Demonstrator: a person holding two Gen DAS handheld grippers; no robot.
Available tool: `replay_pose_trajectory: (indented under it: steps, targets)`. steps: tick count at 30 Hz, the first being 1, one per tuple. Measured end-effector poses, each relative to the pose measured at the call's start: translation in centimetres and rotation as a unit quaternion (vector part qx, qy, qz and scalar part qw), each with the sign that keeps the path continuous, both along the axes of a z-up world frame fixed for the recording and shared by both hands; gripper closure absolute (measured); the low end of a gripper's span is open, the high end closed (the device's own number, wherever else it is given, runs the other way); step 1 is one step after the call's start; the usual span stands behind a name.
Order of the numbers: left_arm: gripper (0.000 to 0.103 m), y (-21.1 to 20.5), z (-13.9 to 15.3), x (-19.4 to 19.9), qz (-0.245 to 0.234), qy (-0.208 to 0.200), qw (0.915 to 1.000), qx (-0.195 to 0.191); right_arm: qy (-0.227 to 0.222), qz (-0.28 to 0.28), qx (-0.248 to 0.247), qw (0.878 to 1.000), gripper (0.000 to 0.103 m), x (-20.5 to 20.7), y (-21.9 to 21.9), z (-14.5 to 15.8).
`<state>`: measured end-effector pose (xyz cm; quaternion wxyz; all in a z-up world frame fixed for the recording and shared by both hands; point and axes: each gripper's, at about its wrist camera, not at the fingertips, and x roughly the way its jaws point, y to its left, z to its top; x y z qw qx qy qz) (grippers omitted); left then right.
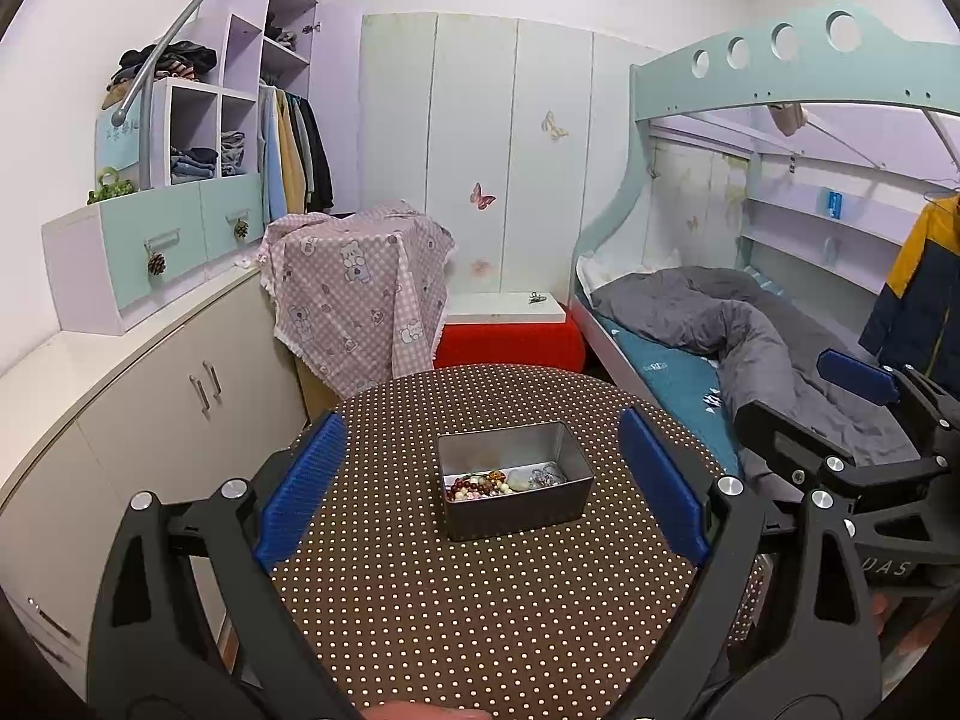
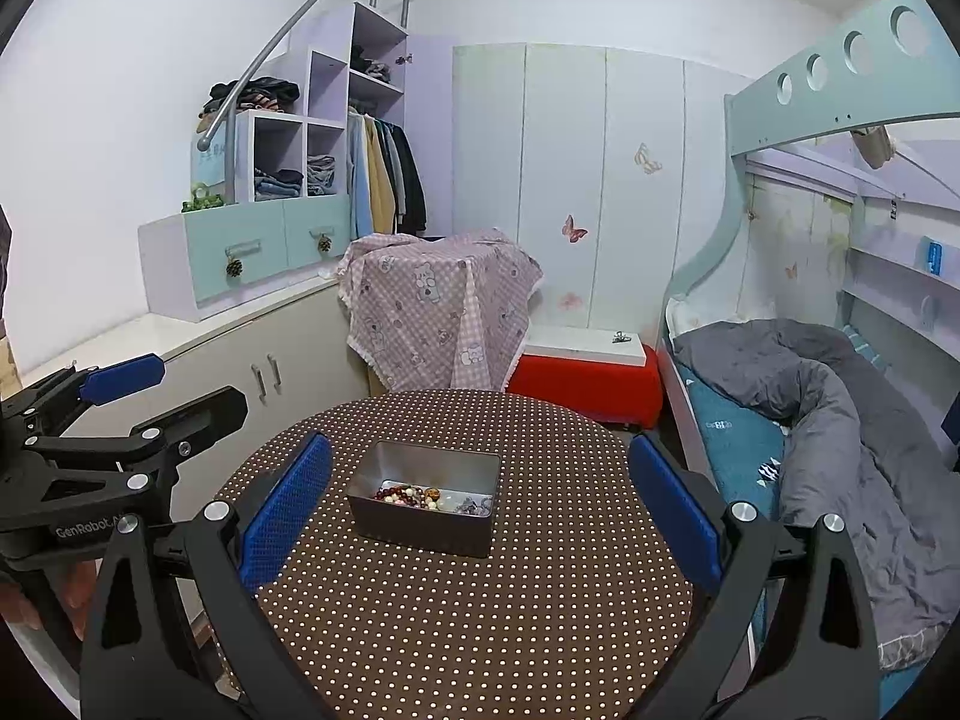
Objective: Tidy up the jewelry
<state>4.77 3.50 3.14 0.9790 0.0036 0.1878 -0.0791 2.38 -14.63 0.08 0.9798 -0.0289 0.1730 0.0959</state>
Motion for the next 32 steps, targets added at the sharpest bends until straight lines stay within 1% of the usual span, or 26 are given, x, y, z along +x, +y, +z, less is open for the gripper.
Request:
replay_pose_trajectory:
  steps: [9, 32]
  targets:
    - [0.013, 0.11, -0.04, 0.08, 0.001, 0.002, 1.0000, 0.001, 0.003, 0.000, 0.004, 1.000, 0.008, 0.17, -0.01, -0.17]
    - [0.013, 0.44, -0.08, -0.24, 0.008, 0.002, 0.9999, 0.008, 0.005, -0.002, -0.002, 1.000, 0.008, 0.07, 0.61, -0.47]
